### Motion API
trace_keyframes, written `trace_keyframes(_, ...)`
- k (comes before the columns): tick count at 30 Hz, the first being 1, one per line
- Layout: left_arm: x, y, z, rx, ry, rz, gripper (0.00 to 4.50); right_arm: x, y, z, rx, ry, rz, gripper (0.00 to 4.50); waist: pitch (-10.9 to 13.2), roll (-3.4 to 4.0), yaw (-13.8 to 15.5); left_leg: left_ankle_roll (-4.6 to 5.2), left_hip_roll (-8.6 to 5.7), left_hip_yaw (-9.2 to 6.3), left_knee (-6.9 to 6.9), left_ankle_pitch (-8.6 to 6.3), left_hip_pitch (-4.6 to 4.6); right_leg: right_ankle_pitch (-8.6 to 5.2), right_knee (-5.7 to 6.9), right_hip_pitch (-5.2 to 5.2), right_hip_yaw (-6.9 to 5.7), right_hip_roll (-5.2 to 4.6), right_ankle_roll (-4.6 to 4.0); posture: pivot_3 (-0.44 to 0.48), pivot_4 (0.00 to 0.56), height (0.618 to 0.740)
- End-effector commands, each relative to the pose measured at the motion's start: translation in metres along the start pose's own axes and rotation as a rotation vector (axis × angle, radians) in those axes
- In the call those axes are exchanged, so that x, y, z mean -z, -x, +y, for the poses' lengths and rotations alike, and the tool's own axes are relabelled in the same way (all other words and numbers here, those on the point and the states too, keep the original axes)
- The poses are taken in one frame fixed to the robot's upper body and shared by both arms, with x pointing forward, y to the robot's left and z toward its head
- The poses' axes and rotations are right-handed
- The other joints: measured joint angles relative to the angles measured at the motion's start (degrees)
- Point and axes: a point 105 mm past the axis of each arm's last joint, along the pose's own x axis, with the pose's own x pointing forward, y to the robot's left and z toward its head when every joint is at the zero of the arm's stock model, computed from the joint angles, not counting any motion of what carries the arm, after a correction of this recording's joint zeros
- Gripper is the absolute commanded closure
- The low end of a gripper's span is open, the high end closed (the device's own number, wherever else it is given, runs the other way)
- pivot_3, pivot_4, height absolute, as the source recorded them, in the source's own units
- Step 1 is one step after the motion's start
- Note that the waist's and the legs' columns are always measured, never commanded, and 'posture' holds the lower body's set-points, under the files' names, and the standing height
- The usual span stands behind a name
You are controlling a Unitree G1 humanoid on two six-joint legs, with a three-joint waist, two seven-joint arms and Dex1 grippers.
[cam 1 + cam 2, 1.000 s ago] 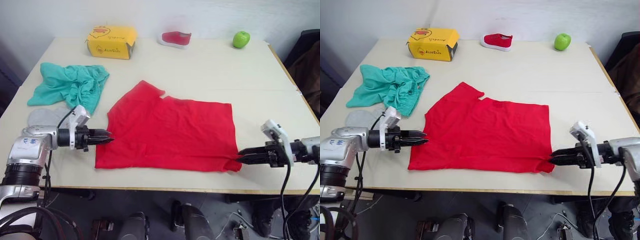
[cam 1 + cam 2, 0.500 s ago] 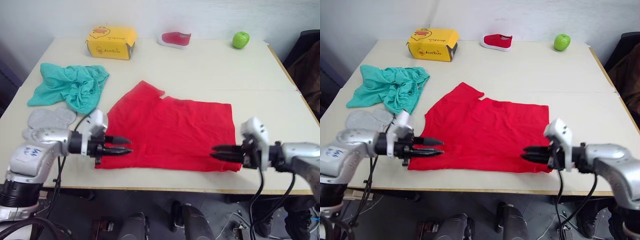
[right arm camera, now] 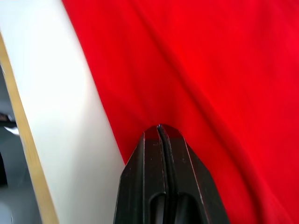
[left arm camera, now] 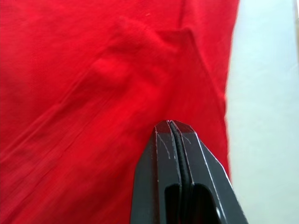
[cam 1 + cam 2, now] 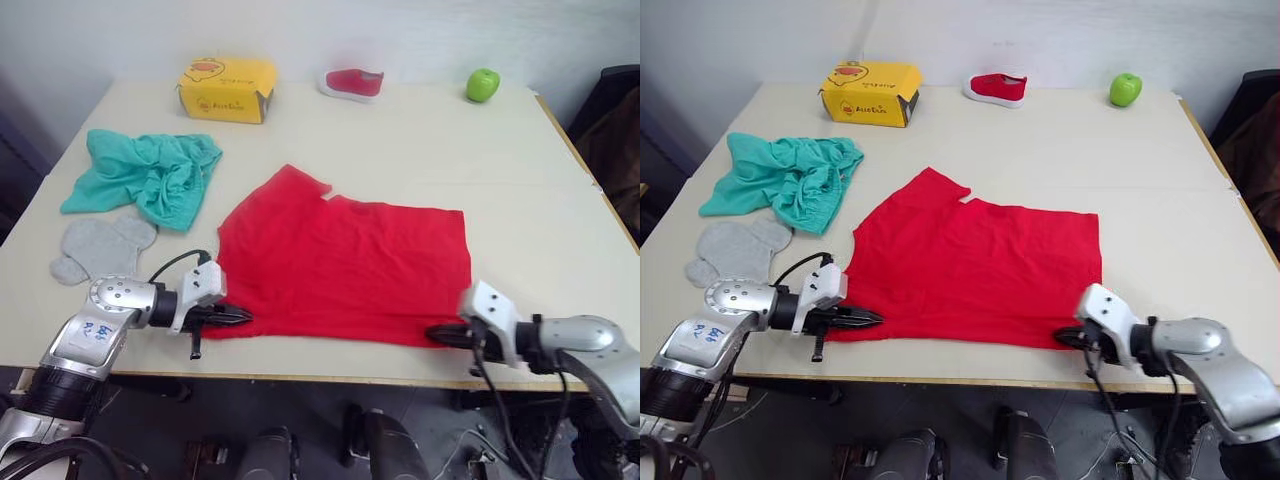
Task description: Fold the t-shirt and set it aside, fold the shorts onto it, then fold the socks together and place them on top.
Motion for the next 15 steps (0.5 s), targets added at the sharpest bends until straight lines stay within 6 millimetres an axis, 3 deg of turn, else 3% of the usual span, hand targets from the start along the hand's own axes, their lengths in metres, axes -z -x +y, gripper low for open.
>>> trace_keyframes(1, 0.039, 0.011, 0.006, -0.06, 0.072, 0.135, 4.47, 0.011, 0.02, -0.015, 0.056, -0.015, 0.039, 4.5, -0.1, 0.23, -0.1, 0.02, 0.05, 0.0, -0.02, -0.04, 0.06, -0.01, -0.14, 0.24, -0.01, 0.02, 0.0, 0.0, 0.15, 0.74)
trace_keyframes(6, 0.022, 0.012, 0.01, -0.074, 0.067, 0.057, 4.47, 0.004, 0.039, -0.024, 0.07, -0.033, 0.0, 4.5, -0.2, 0.42, -0.3, 0.01, 0.13, 0.02, -0.04, -0.1, 0.18, -0.07, -0.02, 0.26, 0.01, 0.03, -0.07, 0.0, 0.15, 0.74)
trace_keyframes(8, 0.008, 0.008, 0.009, -0.059, 0.061, 0.008, 4.47, -0.01, 0.041, -0.021, 0.048, -0.048, -0.067, 4.5, -0.2, 0.42, -0.3, -0.01, 0.13, 0.02, -0.04, -0.1, 0.15, -0.08, 0.03, 0.2, 0.01, 0.03, -0.08, 0.0, 0.15, 0.74)
trace_keyframes(11, -0.005, 0.005, 0.005, -0.035, 0.045, -0.034, 4.47, -0.03, 0.037, -0.008, -0.015, -0.063, -0.147, 4.5, -0.2, 0.43, -0.2, -0.02, 0.14, 0.02, -0.02, -0.1, 0.15, -0.08, 0.04, 0.16, 0.0, 0.03, -0.08, 0.0, 0.15, 0.74)
trace_keyframes(15, -0.008, 0.001, 0.001, -0.018, 0.04, -0.038, 4.47, -0.025, 0.024, 0.001, -0.033, -0.092, -0.132, 4.5, -0.2, 0.41, 0.0, -0.02, 0.13, -0.02, -0.01, -0.1, 0.07, -0.08, 0.17, -0.09, -0.03, 0.03, -0.08, 0.0, 0.15, 0.74)
